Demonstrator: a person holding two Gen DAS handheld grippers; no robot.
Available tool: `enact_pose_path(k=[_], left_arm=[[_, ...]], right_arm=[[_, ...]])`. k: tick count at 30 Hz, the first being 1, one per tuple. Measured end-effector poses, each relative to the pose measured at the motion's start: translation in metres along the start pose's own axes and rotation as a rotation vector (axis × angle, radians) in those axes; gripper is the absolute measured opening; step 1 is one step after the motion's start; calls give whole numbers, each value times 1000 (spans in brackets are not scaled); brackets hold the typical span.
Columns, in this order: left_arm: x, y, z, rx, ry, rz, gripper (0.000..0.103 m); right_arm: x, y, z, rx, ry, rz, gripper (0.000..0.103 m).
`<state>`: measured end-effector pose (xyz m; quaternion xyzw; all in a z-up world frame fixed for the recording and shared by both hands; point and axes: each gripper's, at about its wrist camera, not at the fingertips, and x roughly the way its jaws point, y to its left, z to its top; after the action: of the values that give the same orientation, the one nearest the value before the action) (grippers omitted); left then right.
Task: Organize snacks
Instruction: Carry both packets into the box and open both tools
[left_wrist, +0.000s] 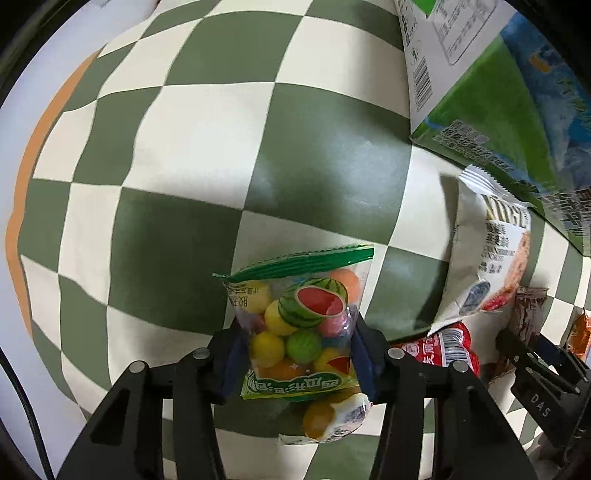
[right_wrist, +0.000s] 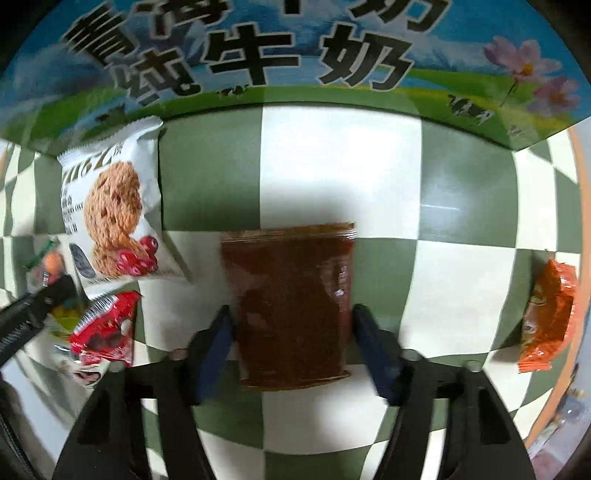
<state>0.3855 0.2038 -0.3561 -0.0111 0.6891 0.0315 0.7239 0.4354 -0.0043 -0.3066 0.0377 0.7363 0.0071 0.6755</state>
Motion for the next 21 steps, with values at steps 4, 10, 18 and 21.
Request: enact_pose_path(k=[4, 10, 18, 21], left_arm=[[-18, 2, -14, -8, -19, -19, 47], [-76, -13, -32, 34, -88, -96, 47], [-166, -54, -6, 129, -180, -252, 47], [-189, -80, 21, 175, -189, -297, 47]], right_arm=[[-7, 1, -12, -4, -21, 32, 59], [-50, -7, -22, 16, -55, 168, 59], [-142, -16, -34, 16, -174, 322, 59], [-163, -26, -22, 42, -226, 363, 59]])
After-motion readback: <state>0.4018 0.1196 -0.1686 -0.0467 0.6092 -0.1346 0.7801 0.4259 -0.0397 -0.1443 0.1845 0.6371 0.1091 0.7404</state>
